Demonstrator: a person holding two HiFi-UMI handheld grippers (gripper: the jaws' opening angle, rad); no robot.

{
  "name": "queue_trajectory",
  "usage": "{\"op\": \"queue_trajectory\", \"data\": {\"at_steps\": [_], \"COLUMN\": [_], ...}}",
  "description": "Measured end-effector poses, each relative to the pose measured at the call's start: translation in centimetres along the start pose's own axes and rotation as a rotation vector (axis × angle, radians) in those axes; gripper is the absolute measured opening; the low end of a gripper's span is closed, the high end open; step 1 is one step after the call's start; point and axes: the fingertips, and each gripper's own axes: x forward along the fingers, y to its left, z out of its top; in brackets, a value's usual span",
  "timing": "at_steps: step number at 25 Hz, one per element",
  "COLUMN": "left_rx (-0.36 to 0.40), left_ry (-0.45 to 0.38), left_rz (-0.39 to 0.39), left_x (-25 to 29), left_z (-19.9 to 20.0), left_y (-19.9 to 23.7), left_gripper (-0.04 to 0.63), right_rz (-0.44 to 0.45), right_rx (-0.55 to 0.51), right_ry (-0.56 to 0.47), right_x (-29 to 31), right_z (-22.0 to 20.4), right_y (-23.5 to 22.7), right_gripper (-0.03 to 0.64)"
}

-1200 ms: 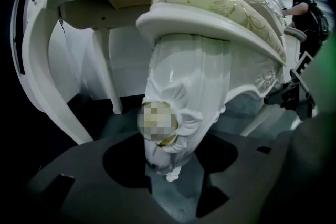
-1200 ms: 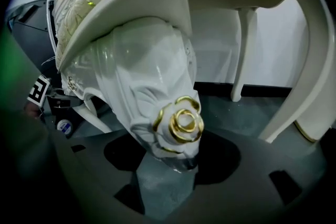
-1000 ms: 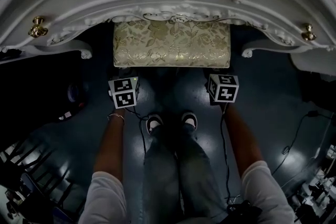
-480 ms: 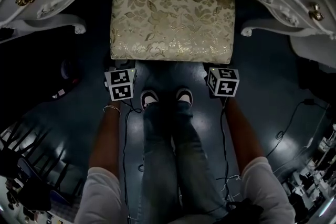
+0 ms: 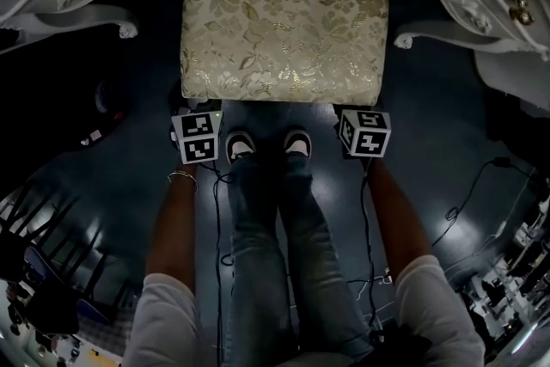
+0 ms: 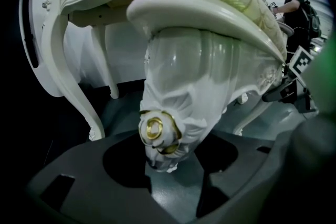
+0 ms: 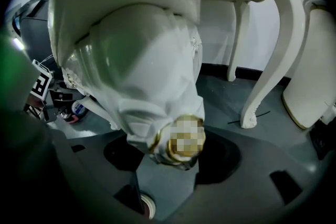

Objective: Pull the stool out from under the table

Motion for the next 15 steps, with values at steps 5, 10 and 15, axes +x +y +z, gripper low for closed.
{"op": "queue_trajectory", "data": {"at_steps": [5,10,15], "left_rx": [0.010,0.002,-0.008], "left_ry": [0.006,0.036,0.072], "left_rz": [-0.002,0.002,0.006], "left_x": [0.19,-0.03,-0.27], "left_z": [-0.33,-0.56,-0.68], "left_y": [-0.10,-0.32,-0.64], "left_gripper": [0.261,0.261,0.261], "right_rz": [-0.006,0.005,0.019], "right_rx": [-0.006,-0.011,-0.021], "right_ry": [-0.016,0.001,0.014], "right_x": [0.12,0.02,0.02], "right_z": [-0.14,-0.10,0.17], "right_y": [-0.08,-0.19,-0.50], "right_gripper": [0.259,0.259,0.259]}}
